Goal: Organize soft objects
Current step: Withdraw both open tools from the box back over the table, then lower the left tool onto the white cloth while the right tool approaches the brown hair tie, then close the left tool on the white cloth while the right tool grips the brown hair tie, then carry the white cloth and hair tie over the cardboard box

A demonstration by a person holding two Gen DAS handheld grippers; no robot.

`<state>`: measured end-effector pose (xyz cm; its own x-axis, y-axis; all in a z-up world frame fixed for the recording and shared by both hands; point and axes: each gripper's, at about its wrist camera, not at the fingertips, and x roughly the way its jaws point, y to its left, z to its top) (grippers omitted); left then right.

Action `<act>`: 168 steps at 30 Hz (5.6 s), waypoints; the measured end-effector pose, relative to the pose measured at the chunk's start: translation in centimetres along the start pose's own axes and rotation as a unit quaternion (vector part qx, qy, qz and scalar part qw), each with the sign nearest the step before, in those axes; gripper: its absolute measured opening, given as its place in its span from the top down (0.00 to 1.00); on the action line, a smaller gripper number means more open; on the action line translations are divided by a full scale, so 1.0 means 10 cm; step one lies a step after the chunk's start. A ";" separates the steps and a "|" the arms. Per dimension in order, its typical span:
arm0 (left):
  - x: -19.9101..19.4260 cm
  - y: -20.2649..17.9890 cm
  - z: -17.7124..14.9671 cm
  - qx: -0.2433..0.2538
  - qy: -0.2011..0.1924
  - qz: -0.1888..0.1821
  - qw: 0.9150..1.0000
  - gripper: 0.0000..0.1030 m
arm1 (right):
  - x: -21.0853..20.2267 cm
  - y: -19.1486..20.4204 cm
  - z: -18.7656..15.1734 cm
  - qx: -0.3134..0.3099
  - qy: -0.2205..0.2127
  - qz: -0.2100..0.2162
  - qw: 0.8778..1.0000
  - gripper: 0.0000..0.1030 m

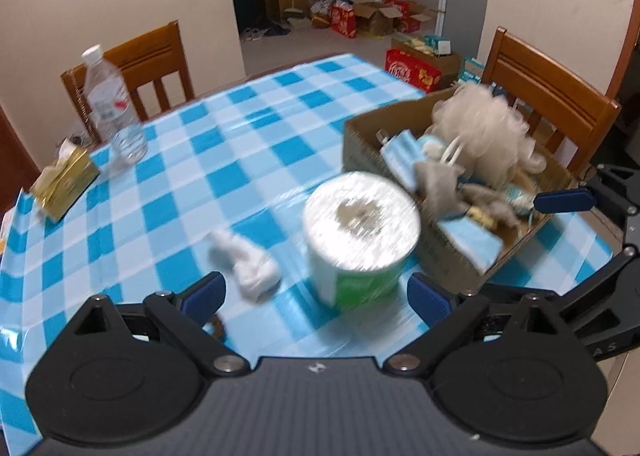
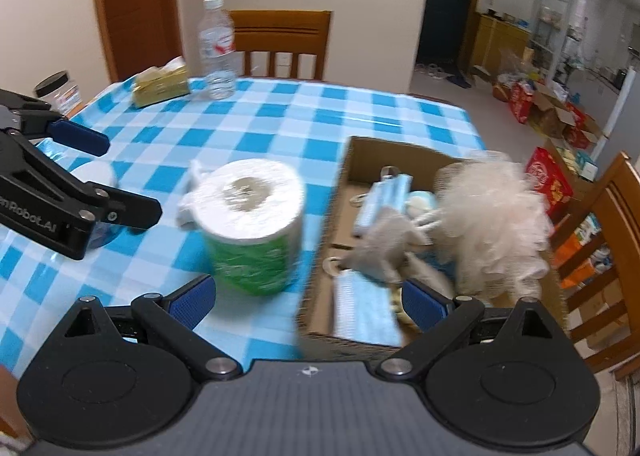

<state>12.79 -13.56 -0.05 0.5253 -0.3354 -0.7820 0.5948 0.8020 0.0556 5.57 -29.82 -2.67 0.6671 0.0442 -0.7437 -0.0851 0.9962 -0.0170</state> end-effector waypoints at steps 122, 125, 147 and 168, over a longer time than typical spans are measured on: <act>1.80 0.87 0.22 0.040 0.162 -0.063 0.984 0.55 | 1.57 1.55 0.09 -0.093 0.004 0.080 0.992 0.60; 1.77 0.86 0.22 0.042 0.162 -0.065 0.984 0.55 | 1.55 1.53 0.08 -0.093 0.008 0.077 0.993 0.63; 0.87 0.53 -0.03 0.075 0.171 -0.085 0.979 0.55 | 0.85 1.22 -0.12 -0.092 0.041 0.086 0.991 0.63; 0.24 -0.63 0.26 0.095 0.092 -0.146 0.980 0.55 | -0.12 -0.09 -0.32 -0.045 0.011 -0.008 0.999 0.63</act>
<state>11.89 -20.73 -0.63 0.2086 -0.4278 -0.8795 0.8153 0.5727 -0.0852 2.50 -31.00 -3.92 0.6527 0.0258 -0.7572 -0.1419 0.9859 -0.0888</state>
